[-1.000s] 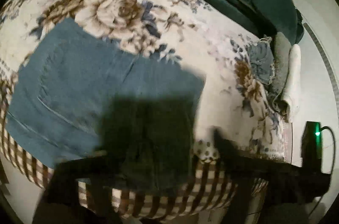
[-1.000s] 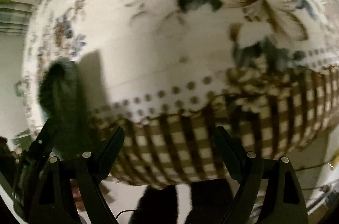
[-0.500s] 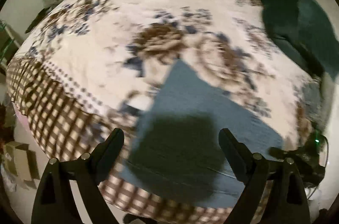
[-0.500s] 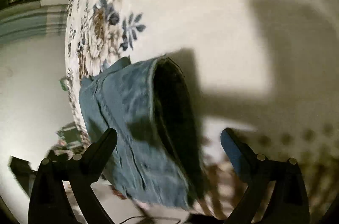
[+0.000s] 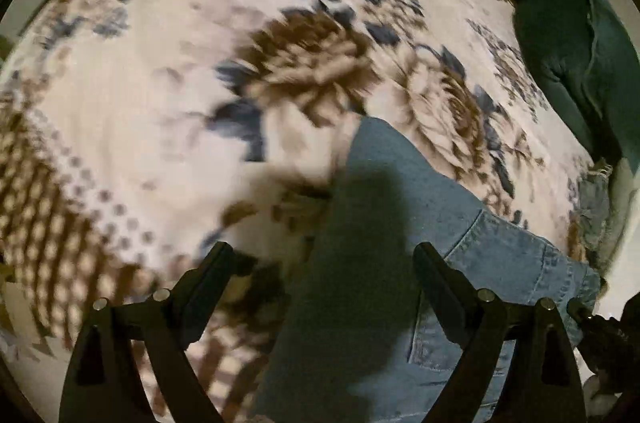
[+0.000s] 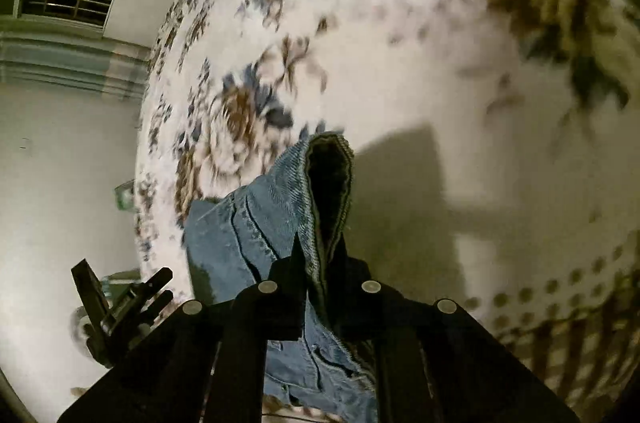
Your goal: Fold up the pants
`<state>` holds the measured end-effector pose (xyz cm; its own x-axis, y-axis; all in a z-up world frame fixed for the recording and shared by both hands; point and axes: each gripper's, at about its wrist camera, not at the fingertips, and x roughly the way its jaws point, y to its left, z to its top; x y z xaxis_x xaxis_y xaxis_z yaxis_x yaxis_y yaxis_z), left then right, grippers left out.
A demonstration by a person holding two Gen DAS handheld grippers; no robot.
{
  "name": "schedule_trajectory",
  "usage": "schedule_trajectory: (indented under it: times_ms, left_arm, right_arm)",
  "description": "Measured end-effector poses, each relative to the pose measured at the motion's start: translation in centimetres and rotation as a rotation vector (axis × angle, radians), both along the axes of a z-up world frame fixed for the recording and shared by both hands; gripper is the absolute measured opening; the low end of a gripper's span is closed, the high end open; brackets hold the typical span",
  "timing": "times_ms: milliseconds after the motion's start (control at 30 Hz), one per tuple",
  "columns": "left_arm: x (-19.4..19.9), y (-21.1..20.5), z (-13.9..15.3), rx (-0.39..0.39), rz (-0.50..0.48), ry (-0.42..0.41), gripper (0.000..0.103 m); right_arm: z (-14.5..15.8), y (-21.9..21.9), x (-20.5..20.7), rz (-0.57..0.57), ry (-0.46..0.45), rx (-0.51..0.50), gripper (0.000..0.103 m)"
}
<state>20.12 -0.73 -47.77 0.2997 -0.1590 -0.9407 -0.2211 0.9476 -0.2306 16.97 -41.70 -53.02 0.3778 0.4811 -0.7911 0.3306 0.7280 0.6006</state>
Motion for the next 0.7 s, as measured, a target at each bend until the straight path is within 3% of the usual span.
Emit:
schedule_trajectory:
  times_ms: [133,233,433,533,567,700]
  left_arm:
    - [1.7,-1.0,-2.5,0.05,-0.089,0.051,0.091]
    - [2.0,-0.5,-3.9,0.046,-0.135,0.067,0.103]
    - [2.1,-0.1,-4.8,0.008,-0.187,0.066,0.103]
    - [2.1,-0.5,-4.2,0.05,-0.207,0.061,0.103]
    - [1.9,-0.6,-3.7,0.069,-0.214,0.059,0.103]
    - [0.4,-1.8,-1.0,0.09,-0.237,0.025,0.102]
  right_arm:
    - [-2.4,-1.0,0.4,-0.033,0.073,-0.045,0.011]
    - [-4.2,-1.7,0.1,-0.043,0.105,-0.076,0.011]
    - [-6.4,-1.1,0.8,-0.072,0.134,-0.122,0.011]
    - [-5.4,-0.1,0.9,-0.032,0.129,-0.187,0.016]
    - [-4.8,0.0,0.8,-0.024,0.14,-0.212,0.025]
    - [-0.8,1.3,-0.6,-0.012,0.149,-0.372,0.039]
